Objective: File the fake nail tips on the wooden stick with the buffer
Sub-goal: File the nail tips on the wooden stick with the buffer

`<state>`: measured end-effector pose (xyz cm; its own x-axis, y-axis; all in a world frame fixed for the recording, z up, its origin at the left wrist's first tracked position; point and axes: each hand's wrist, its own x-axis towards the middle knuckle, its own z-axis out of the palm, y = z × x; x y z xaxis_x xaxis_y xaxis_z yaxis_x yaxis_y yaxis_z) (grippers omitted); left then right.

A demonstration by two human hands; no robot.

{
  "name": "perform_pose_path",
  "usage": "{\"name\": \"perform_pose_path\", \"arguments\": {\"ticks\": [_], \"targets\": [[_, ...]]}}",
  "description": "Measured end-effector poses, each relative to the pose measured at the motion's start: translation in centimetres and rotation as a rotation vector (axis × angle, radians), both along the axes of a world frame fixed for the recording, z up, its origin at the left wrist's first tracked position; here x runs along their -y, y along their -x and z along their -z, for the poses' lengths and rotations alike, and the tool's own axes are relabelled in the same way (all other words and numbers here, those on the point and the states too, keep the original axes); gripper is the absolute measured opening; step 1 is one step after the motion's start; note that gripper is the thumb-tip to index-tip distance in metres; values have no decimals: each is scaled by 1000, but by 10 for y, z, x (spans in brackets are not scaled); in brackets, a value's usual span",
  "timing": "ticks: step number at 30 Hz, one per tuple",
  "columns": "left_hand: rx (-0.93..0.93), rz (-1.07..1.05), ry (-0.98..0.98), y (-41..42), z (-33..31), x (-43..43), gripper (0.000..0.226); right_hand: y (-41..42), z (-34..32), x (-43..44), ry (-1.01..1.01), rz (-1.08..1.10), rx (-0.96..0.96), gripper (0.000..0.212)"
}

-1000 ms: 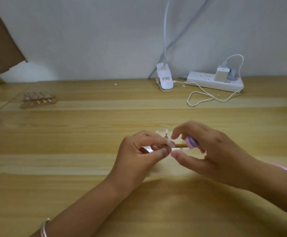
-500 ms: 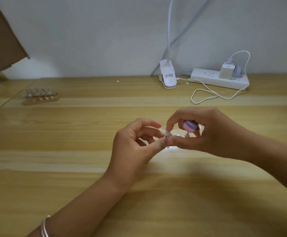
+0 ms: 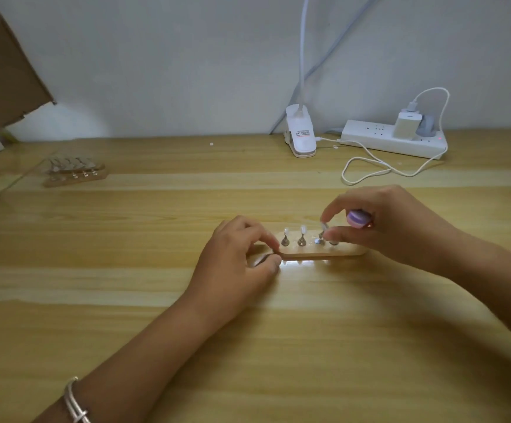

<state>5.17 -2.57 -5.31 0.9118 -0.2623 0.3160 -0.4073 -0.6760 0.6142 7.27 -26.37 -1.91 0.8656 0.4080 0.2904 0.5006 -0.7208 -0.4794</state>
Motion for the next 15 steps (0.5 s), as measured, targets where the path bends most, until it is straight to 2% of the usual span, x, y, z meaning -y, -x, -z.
{"name": "perform_pose_path", "arguments": {"ticks": [5, 15], "targets": [[8, 23, -34, 1, 1, 1, 14, -1, 2, -5, 31, 43, 11, 30], [18, 10, -40, 0, 2, 2, 15, 1, 5, -8, 67, 84, 34, 26]]}}
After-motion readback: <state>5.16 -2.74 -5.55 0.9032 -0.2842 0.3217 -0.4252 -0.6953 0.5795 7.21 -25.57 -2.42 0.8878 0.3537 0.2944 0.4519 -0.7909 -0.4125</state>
